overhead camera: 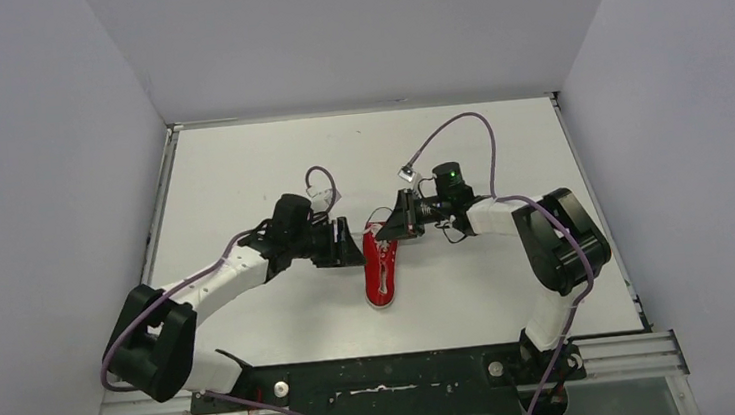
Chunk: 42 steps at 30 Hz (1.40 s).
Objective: Tie the shoes
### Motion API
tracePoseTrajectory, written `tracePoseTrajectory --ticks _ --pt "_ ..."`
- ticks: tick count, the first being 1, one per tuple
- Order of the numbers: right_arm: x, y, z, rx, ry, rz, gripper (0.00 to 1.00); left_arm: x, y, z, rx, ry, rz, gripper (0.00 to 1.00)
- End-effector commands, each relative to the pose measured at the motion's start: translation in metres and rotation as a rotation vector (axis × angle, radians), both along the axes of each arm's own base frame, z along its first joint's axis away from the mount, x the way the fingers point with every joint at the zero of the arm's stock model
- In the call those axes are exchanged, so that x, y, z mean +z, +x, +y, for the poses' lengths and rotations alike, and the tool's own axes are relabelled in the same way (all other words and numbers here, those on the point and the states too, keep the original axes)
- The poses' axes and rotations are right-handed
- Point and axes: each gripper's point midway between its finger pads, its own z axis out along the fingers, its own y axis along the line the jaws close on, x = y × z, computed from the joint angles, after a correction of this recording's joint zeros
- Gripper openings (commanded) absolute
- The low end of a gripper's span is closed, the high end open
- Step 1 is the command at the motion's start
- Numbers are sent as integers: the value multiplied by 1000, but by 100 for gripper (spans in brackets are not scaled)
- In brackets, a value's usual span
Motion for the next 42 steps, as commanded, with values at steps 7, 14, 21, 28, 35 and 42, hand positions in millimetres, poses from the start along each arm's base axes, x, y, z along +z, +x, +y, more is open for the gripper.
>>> tracePoseTrajectory --ticks 7,14,21,28,35,42 --pt "33 2 5 50 94 22 6 4 34 -68 -91 -112 -212 49" --pt "29 0 2 50 96 47 10 -7 59 -71 2 -131 -194 51" --pt "27 6 -3 32 96 56 20 -12 63 -68 13 -151 -170 49" --pt "30 12 -2 23 124 69 10 -15 65 -54 6 -158 -163 48" --pt "36 22 2 -5 164 81 0 3 44 -46 -63 -160 -228 52" --pt "33 29 0 -29 164 112 0 25 41 -54 -153 -142 -488 52"
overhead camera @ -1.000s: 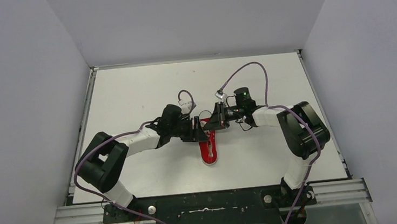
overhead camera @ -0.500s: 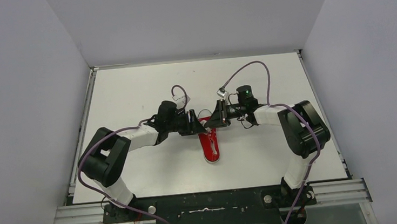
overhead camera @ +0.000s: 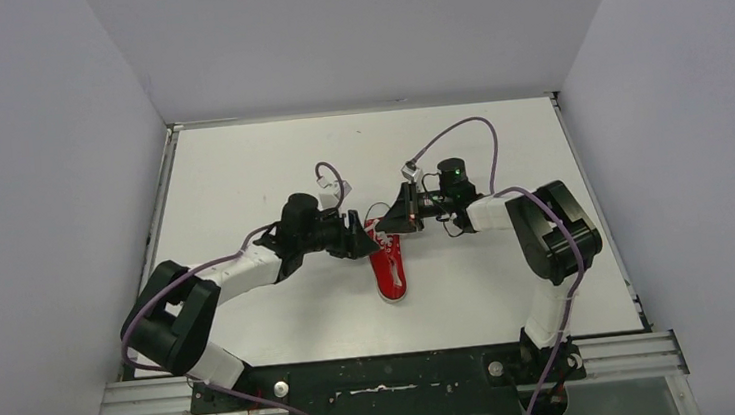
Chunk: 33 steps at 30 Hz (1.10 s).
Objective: Tie the shoes
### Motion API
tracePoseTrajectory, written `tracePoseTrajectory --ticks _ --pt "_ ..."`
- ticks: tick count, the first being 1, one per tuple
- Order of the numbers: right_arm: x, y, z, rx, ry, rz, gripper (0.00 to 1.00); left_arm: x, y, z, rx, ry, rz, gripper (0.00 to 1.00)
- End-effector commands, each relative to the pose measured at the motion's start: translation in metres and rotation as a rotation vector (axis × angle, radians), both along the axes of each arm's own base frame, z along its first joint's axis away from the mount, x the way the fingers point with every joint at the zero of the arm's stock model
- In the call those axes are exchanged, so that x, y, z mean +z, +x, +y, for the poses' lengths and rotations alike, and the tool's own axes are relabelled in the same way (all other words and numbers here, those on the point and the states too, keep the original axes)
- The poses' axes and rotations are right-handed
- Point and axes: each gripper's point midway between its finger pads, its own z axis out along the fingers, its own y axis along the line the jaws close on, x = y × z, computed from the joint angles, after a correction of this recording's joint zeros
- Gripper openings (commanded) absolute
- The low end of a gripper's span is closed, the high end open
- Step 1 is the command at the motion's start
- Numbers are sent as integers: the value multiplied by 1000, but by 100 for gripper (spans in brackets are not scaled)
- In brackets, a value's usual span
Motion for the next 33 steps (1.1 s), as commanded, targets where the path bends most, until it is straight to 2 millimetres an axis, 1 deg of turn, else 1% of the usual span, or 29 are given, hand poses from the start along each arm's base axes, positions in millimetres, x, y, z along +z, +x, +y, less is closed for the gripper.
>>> tracePoseTrajectory --ticks 1,5,9,14,17,22,25,30,33 --pt "19 13 2 1 47 -57 0 34 13 -17 -86 -31 -312 51" --pt "19 12 2 -2 44 -47 0 27 25 -21 -124 -4 -404 44" --pt "22 12 2 0 47 -44 0 27 35 -27 -156 7 -443 33" --pt "23 12 3 5 47 -44 0 32 37 -35 -185 -33 -456 30" --pt "23 13 3 4 46 -43 0 37 38 -38 -183 -51 -467 30" --pt "22 13 3 3 45 -40 0 39 42 -37 -172 -47 -478 35" --pt "22 13 3 3 44 -37 0 41 43 -39 -179 -49 -482 35" --pt "20 10 5 13 43 -33 0 47 48 -41 -167 -82 -482 31" --pt "18 10 5 12 42 -31 0 50 44 -41 -175 -92 -478 37"
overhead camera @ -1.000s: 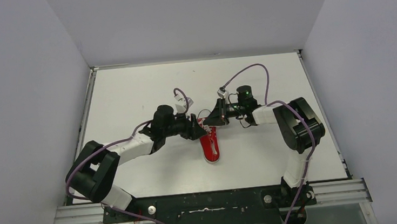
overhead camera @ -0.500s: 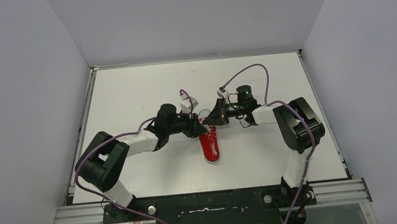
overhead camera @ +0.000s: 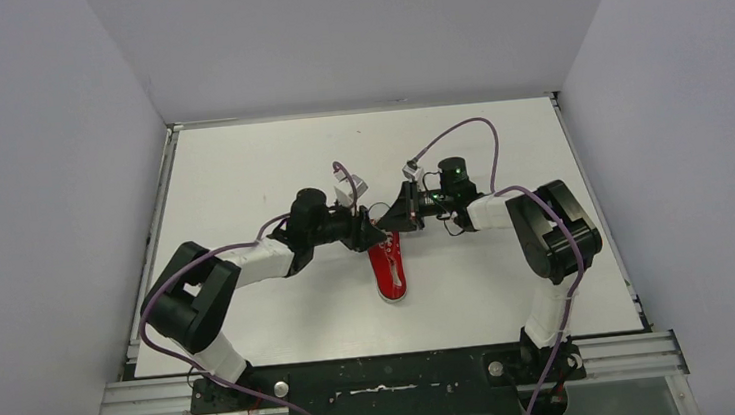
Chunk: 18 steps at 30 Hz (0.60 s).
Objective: Tie the shoes
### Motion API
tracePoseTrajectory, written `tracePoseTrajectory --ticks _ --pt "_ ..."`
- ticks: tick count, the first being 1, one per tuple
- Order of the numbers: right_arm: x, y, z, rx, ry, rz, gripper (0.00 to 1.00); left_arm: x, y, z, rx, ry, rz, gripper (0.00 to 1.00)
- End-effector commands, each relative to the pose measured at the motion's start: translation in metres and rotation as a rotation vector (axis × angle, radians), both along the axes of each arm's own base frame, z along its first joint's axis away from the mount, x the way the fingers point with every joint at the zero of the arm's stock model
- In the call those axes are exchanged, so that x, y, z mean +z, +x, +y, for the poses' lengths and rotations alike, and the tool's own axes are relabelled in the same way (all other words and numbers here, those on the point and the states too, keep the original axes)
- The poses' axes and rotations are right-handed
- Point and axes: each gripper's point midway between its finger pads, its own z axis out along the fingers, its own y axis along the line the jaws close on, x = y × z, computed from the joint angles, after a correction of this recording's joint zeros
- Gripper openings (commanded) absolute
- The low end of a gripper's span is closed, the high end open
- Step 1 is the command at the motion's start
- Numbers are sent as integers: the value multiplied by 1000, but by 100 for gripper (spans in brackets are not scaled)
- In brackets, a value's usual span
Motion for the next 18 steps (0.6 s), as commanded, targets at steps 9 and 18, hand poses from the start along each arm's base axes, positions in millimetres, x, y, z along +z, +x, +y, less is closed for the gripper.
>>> tracePoseTrajectory --ticks 9,18 --pt "19 8 6 26 42 -75 0 44 20 -12 -29 -86 -94 17" --pt "21 18 4 11 17 -110 8 43 -11 -4 -88 -76 97 0"
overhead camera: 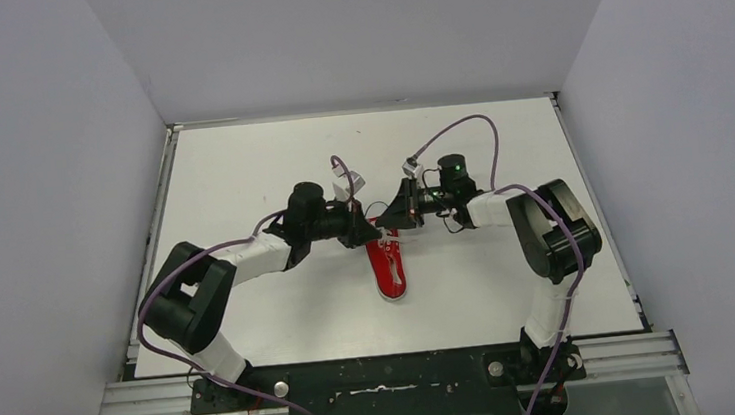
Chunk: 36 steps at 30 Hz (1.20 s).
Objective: Tie the shoes
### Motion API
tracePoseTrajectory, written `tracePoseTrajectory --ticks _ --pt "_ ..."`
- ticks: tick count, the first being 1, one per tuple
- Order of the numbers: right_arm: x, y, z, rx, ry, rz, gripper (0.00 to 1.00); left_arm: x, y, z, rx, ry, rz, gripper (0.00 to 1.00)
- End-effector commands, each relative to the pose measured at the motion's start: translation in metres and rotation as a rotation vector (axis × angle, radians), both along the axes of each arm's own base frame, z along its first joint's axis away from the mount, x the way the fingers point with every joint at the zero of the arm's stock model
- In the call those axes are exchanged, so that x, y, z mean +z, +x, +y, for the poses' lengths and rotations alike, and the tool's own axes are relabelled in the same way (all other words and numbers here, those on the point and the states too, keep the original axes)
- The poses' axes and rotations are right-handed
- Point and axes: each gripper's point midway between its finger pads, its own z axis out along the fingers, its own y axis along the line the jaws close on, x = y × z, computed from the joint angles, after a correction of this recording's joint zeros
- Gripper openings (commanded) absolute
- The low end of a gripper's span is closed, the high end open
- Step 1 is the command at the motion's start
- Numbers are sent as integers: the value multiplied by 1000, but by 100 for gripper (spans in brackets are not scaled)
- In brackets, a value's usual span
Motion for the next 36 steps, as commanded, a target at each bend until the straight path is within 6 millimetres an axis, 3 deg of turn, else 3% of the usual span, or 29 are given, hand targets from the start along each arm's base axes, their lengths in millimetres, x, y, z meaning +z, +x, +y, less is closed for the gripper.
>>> tracePoseTrajectory --ticks 1,4,8,12,14,19,21,28,36 --pt "16 11 5 25 -5 -106 12 36 -13 -5 -52 -49 88 0" --pt "5 8 -3 48 -128 -131 25 38 -22 -4 -23 -41 241 0" --pt "-20 0 -45 96 -470 -191 41 40 -39 -4 16 -67 506 0" --pt "-21 -2 -93 62 -601 -277 45 44 -39 -8 42 -144 739 0" --pt "-14 -8 -98 72 -621 -373 46 49 -31 -8 71 -198 806 0" --pt "23 -33 -59 121 -469 -815 51 64 -18 -13 95 -284 884 0" --pt "31 -36 -49 91 -413 -908 54 66 -17 -14 96 -298 905 0" --pt "31 -32 -17 109 -270 -898 52 63 -16 -15 95 -332 974 0" --pt "26 -30 -1 123 -241 -897 51 61 -16 -14 91 -318 980 0"
